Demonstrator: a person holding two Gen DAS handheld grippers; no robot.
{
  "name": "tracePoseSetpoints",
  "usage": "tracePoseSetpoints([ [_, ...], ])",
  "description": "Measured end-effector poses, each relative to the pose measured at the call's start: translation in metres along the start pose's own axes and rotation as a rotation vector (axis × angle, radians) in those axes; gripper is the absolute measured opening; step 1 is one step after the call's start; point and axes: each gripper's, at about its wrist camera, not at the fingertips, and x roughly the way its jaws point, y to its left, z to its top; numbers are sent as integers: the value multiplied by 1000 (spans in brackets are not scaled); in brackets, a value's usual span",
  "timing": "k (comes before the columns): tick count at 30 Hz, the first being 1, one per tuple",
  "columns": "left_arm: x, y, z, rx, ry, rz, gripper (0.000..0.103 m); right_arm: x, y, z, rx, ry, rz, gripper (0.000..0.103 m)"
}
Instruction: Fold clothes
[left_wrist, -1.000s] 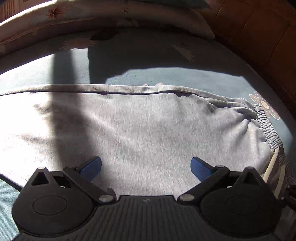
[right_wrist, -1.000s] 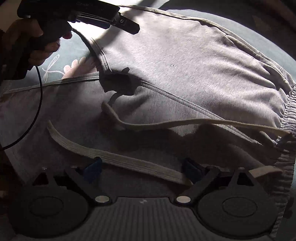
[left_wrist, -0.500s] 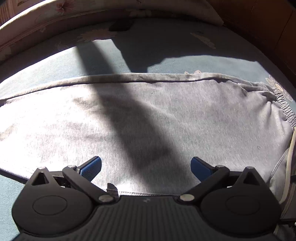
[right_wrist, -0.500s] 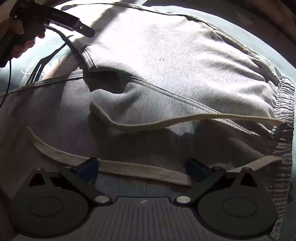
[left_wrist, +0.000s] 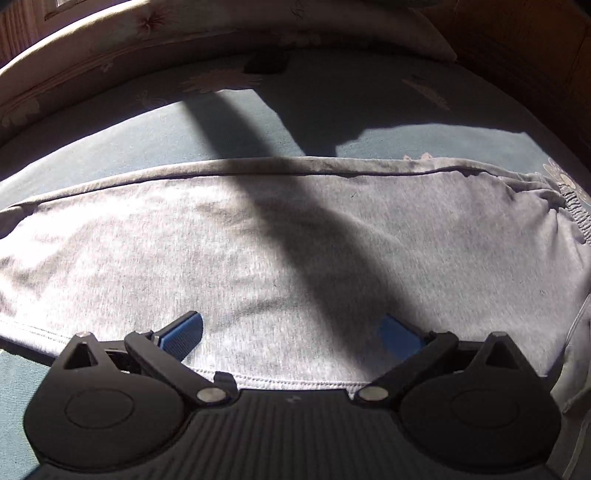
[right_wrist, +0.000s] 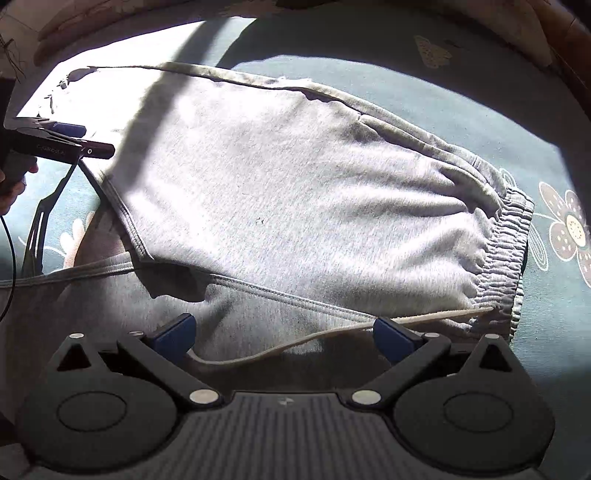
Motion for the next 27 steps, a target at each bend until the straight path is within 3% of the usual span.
tracePoseSetpoints([
  [3,15,-6,-5,10,37,20,102,-8,-13,46,41,-118,25,103],
  [7,19,-3,-14,-35,37,20,102,32,-17,90,43,-200,70,103],
  [13,18,3,-15,-38,30,-5,102,97,-26,104,65,-161,-2,103],
  [18,12,4,-13,-54,22,-10,102,114,-37,121,66,-170,-54,103],
  [22,0,2,-8,-49,-26,-15,102,89,-20,126,57,-190,12,103],
  [25,6,2,-10,-23,-1,0,102,94,0,129,30,-170,77,103],
  [27,13,4,-12,-21,25,6,102,113,9,132,9,-140,70,103],
])
